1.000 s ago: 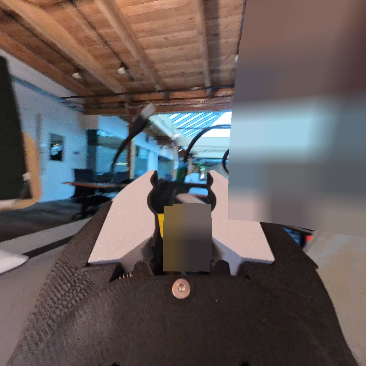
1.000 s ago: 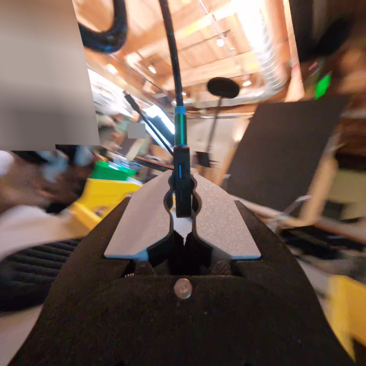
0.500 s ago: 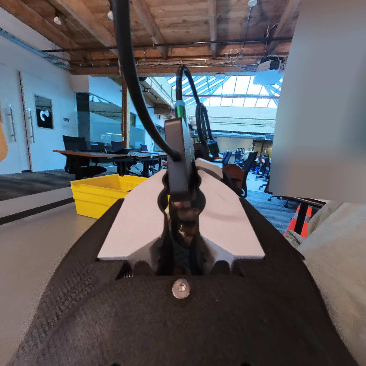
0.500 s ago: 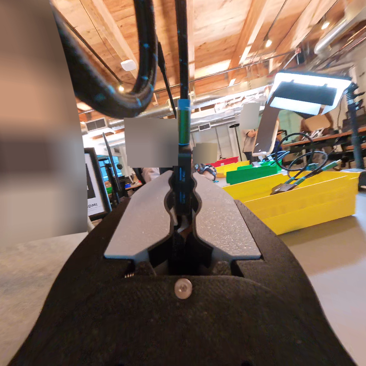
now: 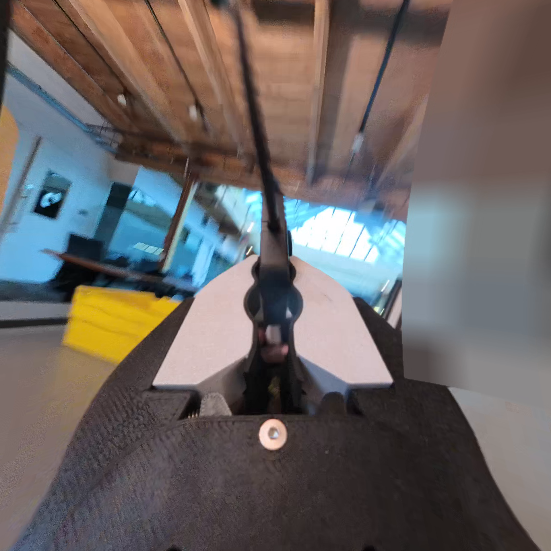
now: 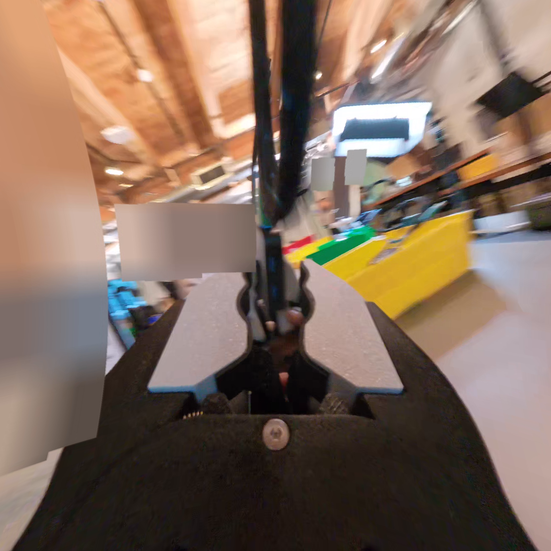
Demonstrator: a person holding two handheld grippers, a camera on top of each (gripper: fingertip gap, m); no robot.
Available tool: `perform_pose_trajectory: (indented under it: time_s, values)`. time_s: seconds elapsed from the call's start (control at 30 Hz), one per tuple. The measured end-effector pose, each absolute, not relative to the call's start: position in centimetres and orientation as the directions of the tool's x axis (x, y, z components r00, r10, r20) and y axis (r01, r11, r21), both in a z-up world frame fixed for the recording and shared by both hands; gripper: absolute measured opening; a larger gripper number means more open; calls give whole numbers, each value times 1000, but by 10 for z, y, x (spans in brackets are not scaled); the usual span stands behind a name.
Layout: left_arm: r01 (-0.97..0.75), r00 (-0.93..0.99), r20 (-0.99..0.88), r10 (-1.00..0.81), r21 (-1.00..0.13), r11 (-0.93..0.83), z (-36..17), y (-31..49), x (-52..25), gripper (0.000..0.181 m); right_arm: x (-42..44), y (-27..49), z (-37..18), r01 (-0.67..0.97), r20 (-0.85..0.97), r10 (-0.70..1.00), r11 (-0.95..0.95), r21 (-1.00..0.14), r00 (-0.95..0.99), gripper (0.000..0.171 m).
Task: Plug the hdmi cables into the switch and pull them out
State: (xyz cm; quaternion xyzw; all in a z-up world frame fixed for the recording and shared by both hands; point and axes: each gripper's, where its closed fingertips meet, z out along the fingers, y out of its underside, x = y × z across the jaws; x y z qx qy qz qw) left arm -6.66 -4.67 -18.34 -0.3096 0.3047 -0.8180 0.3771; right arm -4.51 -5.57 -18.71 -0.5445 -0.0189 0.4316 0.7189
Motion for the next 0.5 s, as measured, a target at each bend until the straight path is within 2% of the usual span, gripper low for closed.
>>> perform_pose_trajectory:
  time_s: [0.03,0.07,0.17,0.2,0.27,0.33,0.4,0.43,0.5]
  values:
    - [448,-600,314,-736,-630,-635,-176,-35,-79,13,-29,-57,-187,-559,-411,567,108,-822,714,22]
    - [452,-609,354,-710,-581,-677,-175,-22,-84,13,-14,-61,-184,-504,-364,504,172,-846,783,20]
    - [535,-398,259,-880,-713,-452,-183,-18,-80,14,3,-63,-192,-337,-264,363,154,-929,894,34]
    - [569,-374,221,-901,-713,-411,-178,-23,-82,13,-2,-61,-196,-338,-270,371,132,-932,889,40]
    - [631,-263,131,-956,-726,-273,-172,-30,-83,14,-21,-56,-201,-442,-364,449,79,-893,816,46]
    - [670,-57,-46,-997,-743,-4,-171,-40,-84,13,-33,-57,-196,-650,-522,555,45,-759,648,45]
    - [685,118,-164,-979,-700,200,-165,-45,-91,13,-36,-58,-193,-871,-694,649,-99,-482,310,39]
    - [679,188,-199,-962,-682,273,-162,-46,-94,13,-40,-58,-196,-907,-727,665,-181,-381,172,38]
    - [643,270,-287,-919,-657,394,-160,-48,-95,14,-48,-56,-205,-913,-738,662,-211,-348,129,32]
